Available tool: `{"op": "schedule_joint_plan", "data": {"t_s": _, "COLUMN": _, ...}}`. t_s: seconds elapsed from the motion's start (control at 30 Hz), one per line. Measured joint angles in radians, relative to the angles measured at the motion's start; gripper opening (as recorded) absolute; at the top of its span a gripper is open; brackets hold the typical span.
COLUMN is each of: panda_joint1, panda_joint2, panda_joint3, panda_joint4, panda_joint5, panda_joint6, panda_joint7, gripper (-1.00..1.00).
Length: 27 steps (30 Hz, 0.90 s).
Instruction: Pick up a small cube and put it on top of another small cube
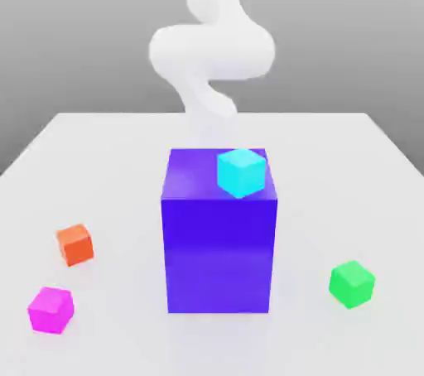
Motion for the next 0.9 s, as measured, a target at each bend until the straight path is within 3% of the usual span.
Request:
{"op": "schedule_joint_plan", "data": {"t_s": 0.3, "panda_joint1": -0.234, "panda_joint2": 0.320, "panda_joint3": 0.055, "panda_joint4": -0.060, "panda_joint5": -0.083, "panda_joint6": 0.129, "panda_joint7": 0.416, "gripper": 0.00}}
{"op": "schedule_joint_plan", "data": {"t_s": 0.57, "panda_joint1": -0.366, "panda_joint2": 0.598, "panda_joint3": 0.025, "panda_joint4": -0.112, "panda_joint5": -0.137, "panda_joint6": 0.243, "panda_joint7": 0.766, "gripper": 0.00}}
{"op": "schedule_joint_plan", "data": {"t_s": 0.73, "panda_joint1": -0.447, "panda_joint2": 0.767, "panda_joint3": -0.007, "panda_joint4": -0.146, "panda_joint5": -0.109, "panda_joint6": 0.318, "panda_joint7": 0.940, "gripper": 0.00}}
{"op": "schedule_joint_plan", "data": {"t_s": 0.9, "panda_joint1": -0.485, "panda_joint2": 0.931, "panda_joint3": -0.025, "panda_joint4": -0.179, "panda_joint5": -0.002, "panda_joint6": 0.398, "panda_joint7": 1.051, "gripper": 0.00}}
